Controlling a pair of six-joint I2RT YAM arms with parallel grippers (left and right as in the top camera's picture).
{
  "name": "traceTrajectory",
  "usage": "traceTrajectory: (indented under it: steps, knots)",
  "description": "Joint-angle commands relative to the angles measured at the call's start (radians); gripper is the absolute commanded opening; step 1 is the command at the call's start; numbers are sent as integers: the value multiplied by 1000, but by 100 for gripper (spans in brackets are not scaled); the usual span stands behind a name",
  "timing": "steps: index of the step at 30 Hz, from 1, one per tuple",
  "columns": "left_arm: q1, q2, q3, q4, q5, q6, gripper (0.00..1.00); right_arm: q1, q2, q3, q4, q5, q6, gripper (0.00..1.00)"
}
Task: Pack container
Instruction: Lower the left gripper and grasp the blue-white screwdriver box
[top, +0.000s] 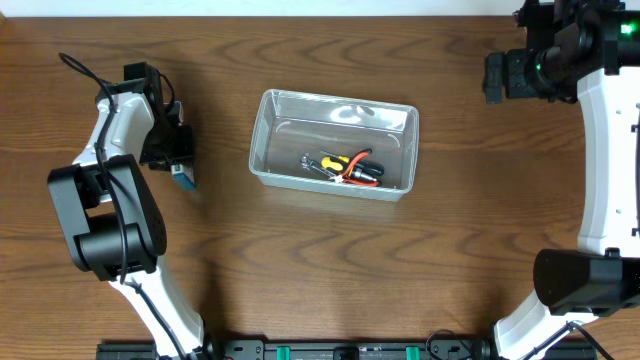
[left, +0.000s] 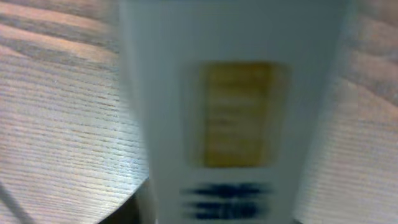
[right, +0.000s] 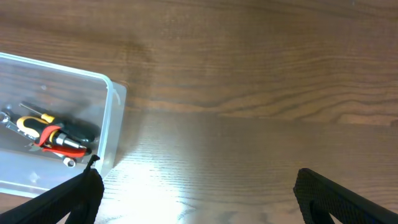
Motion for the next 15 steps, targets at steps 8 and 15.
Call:
traceTrajectory:
  steps: [8, 15]
  knots:
    - [-3, 10, 14, -7, -12, 2, 6, -1, 0, -1, -2, -3, -10, 99]
    - [-5, -66, 14, -16, -13, 2, 6, -1, 0, -1, -2, -3, -10, 99]
